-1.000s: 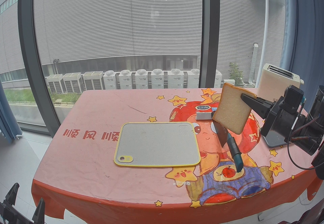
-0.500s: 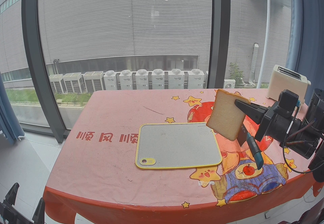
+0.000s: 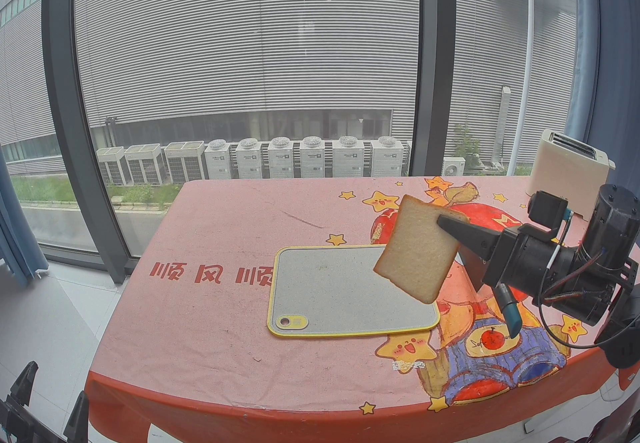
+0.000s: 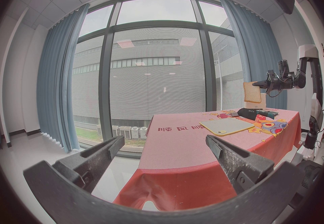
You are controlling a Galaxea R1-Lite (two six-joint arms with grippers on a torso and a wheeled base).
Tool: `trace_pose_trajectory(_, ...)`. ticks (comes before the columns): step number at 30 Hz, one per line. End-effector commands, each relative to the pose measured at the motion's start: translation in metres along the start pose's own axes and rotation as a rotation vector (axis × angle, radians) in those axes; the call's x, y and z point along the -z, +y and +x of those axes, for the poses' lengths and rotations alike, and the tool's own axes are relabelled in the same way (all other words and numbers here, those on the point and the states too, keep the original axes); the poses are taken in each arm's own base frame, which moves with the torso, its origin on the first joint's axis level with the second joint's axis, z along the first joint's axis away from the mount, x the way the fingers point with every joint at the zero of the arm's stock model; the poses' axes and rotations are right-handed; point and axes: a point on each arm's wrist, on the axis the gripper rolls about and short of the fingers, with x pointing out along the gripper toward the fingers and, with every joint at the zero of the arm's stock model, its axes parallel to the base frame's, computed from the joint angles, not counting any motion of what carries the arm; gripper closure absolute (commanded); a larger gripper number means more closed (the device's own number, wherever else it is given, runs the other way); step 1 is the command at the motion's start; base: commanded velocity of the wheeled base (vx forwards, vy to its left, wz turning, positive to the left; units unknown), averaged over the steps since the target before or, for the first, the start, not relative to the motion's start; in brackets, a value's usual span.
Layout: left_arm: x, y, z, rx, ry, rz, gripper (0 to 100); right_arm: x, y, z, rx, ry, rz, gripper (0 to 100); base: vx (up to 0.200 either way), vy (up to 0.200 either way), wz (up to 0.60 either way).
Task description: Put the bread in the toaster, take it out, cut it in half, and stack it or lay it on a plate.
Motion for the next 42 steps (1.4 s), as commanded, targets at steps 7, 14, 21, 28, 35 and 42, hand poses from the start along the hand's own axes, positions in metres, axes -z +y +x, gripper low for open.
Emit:
trace_pose_trajectory(7, 0.004, 0.0, 0.001, 0.0, 0.008, 0.0, 0, 0.017, 0.01, 0.028, -0.093, 0.016, 0.258, 100, 0.0, 0.0, 0.0)
trace_pose_trajectory(14, 0.004, 0.0, 0.001, 0.0, 0.008, 0.0, 0, 0.023, 0.01, 0.046, -0.189, -0.068, 0.503, 100, 0.0, 0.0, 0.0)
trace_pose_trajectory(21, 0.004, 0.0, 0.001, 0.0, 0.008, 0.0, 0, 0.026, 0.004, 0.051, -0.188, -0.075, 0.604, 100, 0.0, 0.0, 0.0)
trace_pose_trajectory(28, 0.004, 0.0, 0.001, 0.0, 0.008, 0.0, 0, 0.038, 0.001, 0.061, -0.103, -0.093, 0.637, 100, 0.0, 0.0, 0.0)
trace_pose_trajectory(35, 0.004, 0.0, 0.001, 0.0, 0.008, 0.0, 0, 0.062, 0.004, 0.088, 0.021, -0.092, 0.634, 100, 0.0, 0.0, 0.0)
trace_pose_trajectory(42, 0.004, 0.0, 0.001, 0.0, 0.01, 0.0, 0, 0.058, -0.004, 0.112, 0.202, -0.148, 0.626, 100, 0.0, 0.0, 0.0)
